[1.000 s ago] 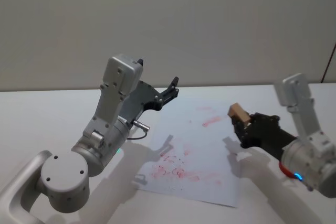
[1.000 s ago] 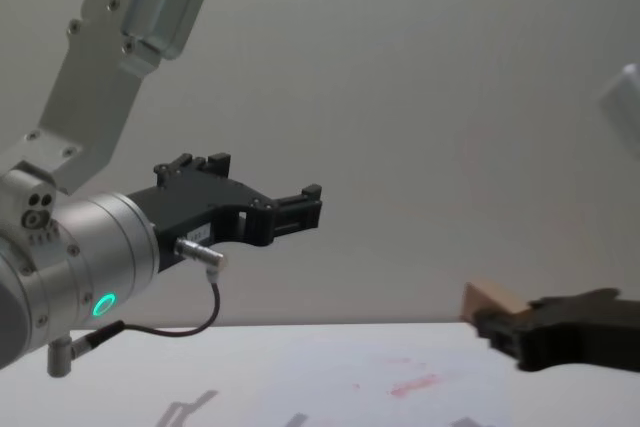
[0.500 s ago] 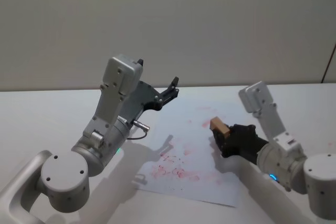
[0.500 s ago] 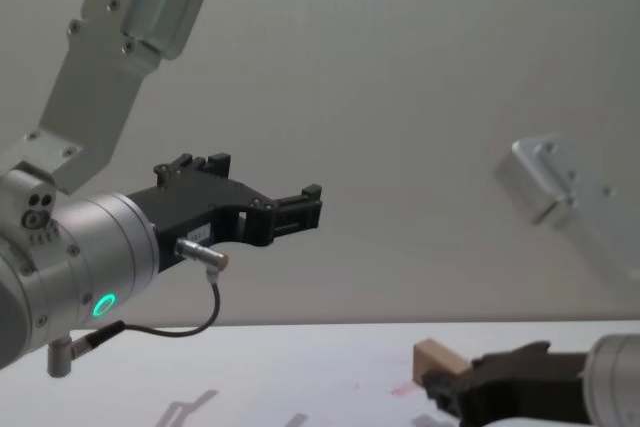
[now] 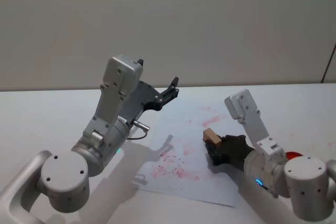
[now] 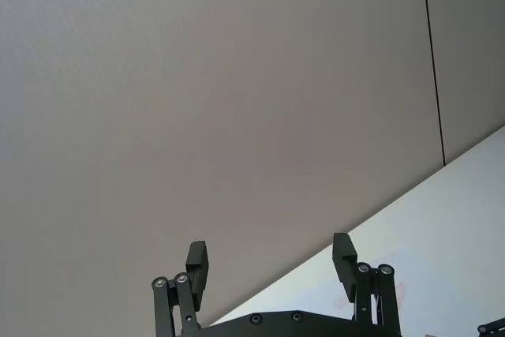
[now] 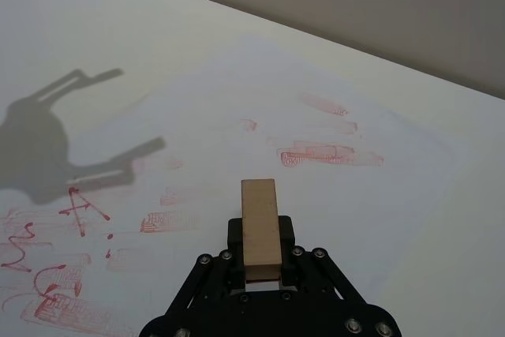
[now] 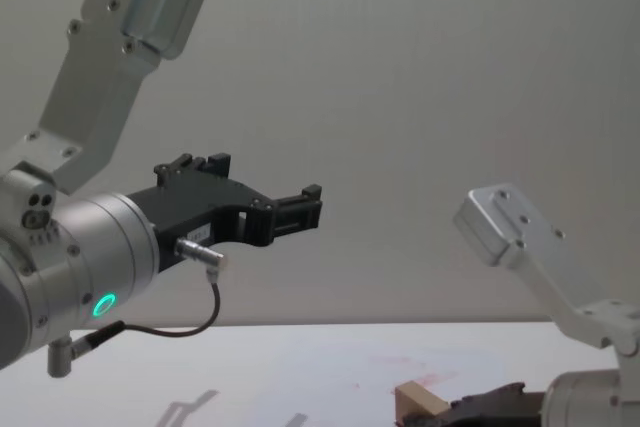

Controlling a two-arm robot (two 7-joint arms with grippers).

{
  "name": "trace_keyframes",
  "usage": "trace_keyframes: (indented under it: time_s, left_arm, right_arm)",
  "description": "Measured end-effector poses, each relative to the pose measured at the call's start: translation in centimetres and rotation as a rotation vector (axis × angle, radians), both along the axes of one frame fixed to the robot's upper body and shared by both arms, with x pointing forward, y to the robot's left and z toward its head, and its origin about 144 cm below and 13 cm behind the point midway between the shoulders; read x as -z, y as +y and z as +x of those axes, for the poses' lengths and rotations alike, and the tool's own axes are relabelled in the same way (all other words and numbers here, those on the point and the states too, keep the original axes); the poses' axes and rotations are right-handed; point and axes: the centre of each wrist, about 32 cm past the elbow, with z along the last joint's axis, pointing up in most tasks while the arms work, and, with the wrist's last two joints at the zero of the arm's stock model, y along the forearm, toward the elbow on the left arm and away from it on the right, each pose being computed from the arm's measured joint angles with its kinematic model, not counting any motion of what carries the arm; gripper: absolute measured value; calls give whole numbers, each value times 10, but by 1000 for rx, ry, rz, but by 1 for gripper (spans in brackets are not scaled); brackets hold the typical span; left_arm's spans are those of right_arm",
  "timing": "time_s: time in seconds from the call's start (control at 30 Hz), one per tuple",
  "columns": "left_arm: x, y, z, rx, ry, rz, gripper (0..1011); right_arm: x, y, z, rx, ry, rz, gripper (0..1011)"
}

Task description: Use the one hand to pick up the stamp and affix it onto the A4 paper.

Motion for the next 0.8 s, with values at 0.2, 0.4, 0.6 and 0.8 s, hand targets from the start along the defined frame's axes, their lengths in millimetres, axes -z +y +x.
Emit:
trace_keyframes:
  time_s: [0.2, 0.4, 0.6, 0.8]
  left_arm:
    - [0, 0, 0, 0, 0, 0, 1001]
    - [0, 0, 0, 0, 0, 0, 1001]
    - [0, 0, 0, 0, 0, 0, 1001]
    - [0, 0, 0, 0, 0, 0, 1001]
  right_arm:
    - [2, 4, -1, 31, 18, 4, 217]
    - [4, 6, -3, 62, 29, 10, 217]
    - [4, 8, -3, 88, 29, 25, 217]
    - [-1, 9, -2, 106, 2, 68, 217]
